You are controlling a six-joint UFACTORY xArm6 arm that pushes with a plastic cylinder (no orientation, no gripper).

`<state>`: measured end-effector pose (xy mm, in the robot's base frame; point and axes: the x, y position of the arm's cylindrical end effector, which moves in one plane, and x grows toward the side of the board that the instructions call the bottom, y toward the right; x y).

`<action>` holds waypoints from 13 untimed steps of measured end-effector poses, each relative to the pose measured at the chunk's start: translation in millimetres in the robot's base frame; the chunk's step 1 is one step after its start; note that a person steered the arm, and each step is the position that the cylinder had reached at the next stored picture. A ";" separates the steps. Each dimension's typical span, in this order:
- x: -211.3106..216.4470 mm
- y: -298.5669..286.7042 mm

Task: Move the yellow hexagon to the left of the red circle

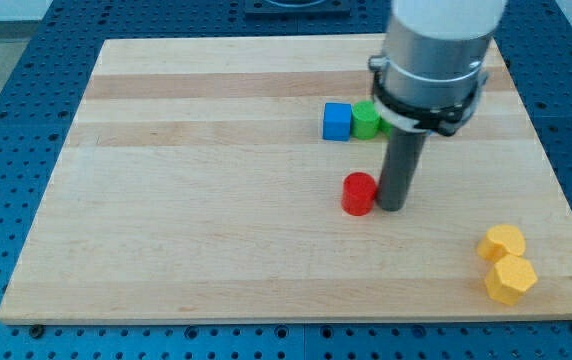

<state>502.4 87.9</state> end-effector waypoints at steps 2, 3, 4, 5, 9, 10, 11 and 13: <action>3.5 -18.1; 3.5 -3.1; -0.1 32.6; -0.6 59.2; 8.6 211.8; 64.5 231.1; 103.2 228.8; 103.8 146.9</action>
<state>606.2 234.8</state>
